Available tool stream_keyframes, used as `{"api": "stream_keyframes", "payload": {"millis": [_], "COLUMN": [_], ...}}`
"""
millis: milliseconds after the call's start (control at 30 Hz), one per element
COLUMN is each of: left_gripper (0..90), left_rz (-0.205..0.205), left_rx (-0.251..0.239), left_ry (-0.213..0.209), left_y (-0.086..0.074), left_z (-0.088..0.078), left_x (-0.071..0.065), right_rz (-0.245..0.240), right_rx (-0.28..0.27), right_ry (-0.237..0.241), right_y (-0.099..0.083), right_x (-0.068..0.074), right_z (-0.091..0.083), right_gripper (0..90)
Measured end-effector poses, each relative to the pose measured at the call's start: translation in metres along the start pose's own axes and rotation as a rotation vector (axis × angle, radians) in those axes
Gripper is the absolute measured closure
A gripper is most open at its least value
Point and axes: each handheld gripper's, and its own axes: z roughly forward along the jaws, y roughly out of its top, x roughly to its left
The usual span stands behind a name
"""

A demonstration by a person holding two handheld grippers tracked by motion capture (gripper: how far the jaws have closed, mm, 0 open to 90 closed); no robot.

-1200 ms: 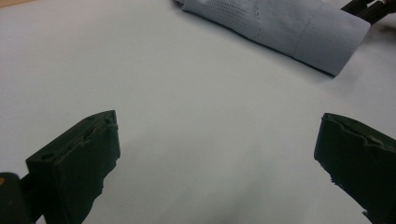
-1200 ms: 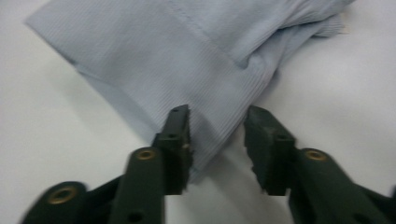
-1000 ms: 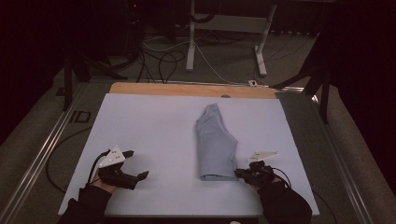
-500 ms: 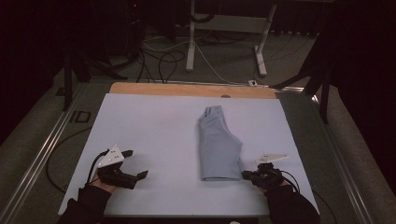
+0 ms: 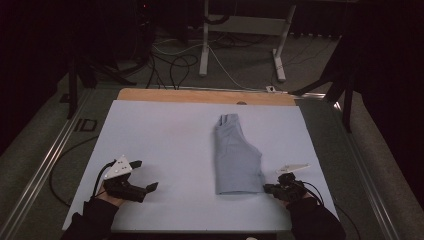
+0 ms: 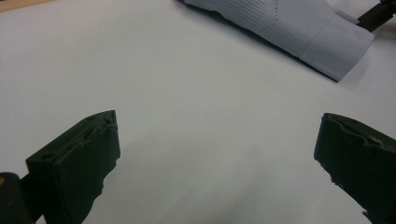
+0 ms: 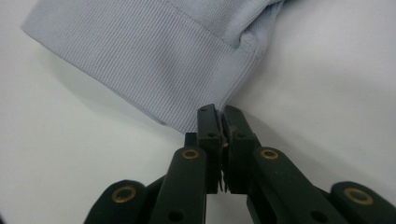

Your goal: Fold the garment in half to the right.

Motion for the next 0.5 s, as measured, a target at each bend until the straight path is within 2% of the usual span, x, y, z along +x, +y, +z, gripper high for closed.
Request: {"api": "stream_keyframes", "payload": {"millis": [133,267,367,500], "left_gripper": [1.5,1.5,1.5,1.5], "left_rz": [0.002,-0.004,-0.002,0.003], "left_rx": [0.003,0.000,-0.001,0.004], "left_ry": [-0.001,0.002,0.001,-0.001], "left_y": [0.000,0.000,0.001,0.001], "left_z": [0.001,0.000,0.000,0.001], "left_x": [0.000,0.000,0.000,-0.001], "right_rz": [-0.003,-0.007,-0.023,-0.071], "right_rx": [0.001,-0.026,-0.066,-0.112], "right_ry": [0.006,0.021,0.012,0.045], "right_y": [0.001,0.005,0.014,0.030], "right_x": [0.001,0.000,0.005,0.014], "right_z": [0.001,-0.005,-0.016,-0.023], "right_gripper": [85.9,77.0,77.4,87.2]}}
